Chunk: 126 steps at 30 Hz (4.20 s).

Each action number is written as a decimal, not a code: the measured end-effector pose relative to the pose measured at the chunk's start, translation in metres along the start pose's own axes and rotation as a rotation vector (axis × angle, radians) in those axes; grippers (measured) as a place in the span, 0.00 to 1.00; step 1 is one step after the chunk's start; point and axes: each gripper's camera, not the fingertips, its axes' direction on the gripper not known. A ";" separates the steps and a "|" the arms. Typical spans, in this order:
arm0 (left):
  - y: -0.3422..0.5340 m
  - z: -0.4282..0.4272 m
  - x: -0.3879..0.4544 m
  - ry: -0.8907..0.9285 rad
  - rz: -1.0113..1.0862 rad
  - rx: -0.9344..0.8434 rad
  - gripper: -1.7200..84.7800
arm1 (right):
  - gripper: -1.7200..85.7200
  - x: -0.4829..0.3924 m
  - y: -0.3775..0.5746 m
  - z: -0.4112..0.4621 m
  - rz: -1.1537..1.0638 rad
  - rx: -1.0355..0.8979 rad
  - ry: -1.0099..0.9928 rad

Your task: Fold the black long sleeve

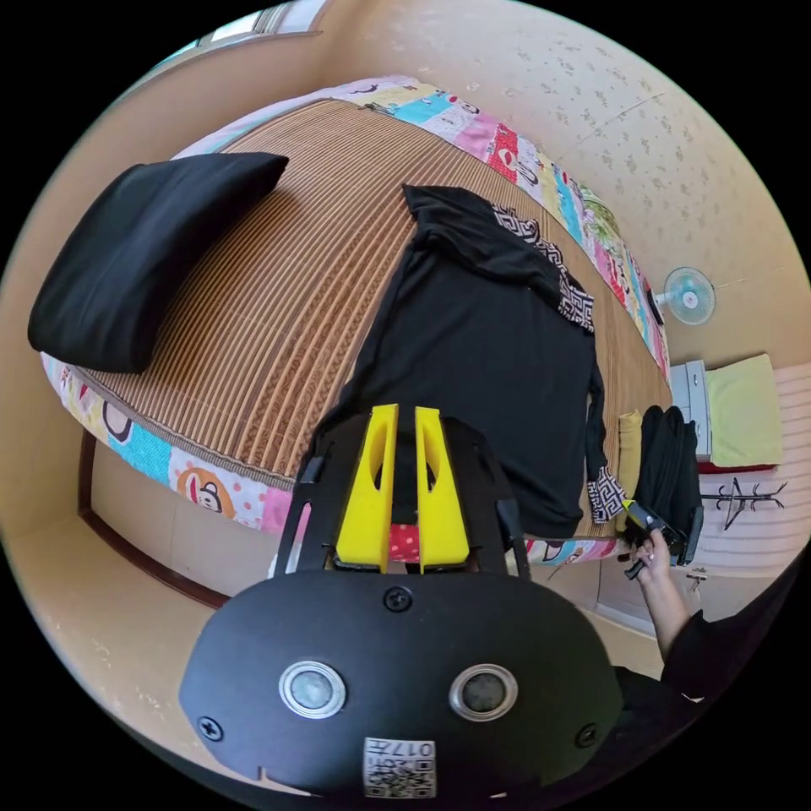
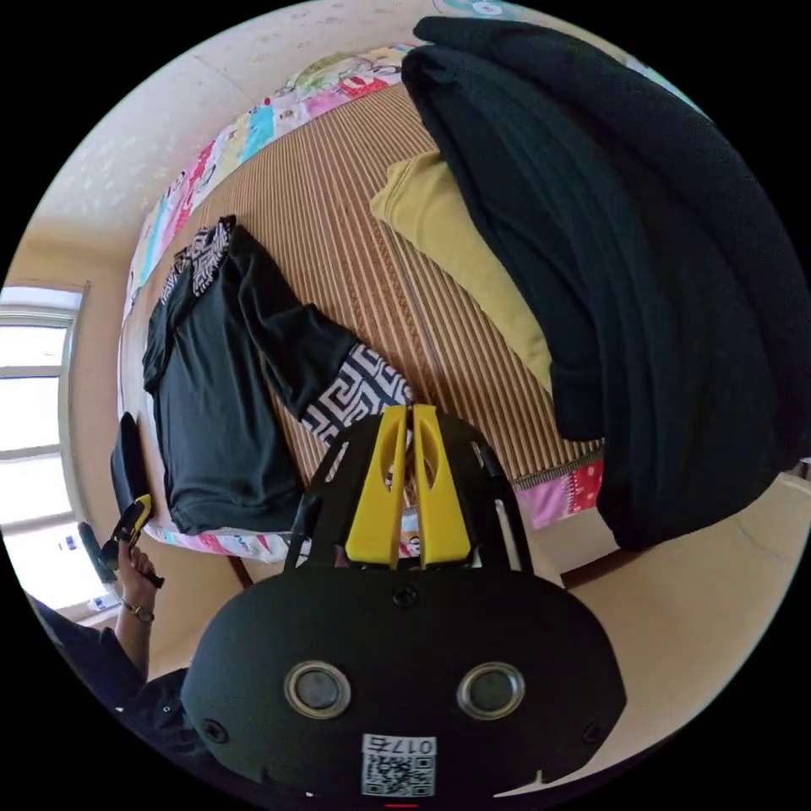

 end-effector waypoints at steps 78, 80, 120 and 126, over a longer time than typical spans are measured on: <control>-0.137 0.076 0.031 -0.021 0.277 0.018 0.04 | 0.13 -0.242 -0.106 0.097 -0.593 -0.195 0.007; -0.127 0.065 0.040 0.034 0.264 0.056 0.02 | 0.14 -0.245 -0.102 0.103 -0.486 -0.218 -0.004; -0.102 -0.052 0.129 0.190 0.576 0.181 0.01 | 0.09 -0.148 -0.089 0.050 -0.193 -0.025 -0.142; -0.103 -0.064 0.137 0.199 0.556 0.195 0.01 | 0.04 -0.130 -0.102 0.072 -0.060 -0.008 -0.205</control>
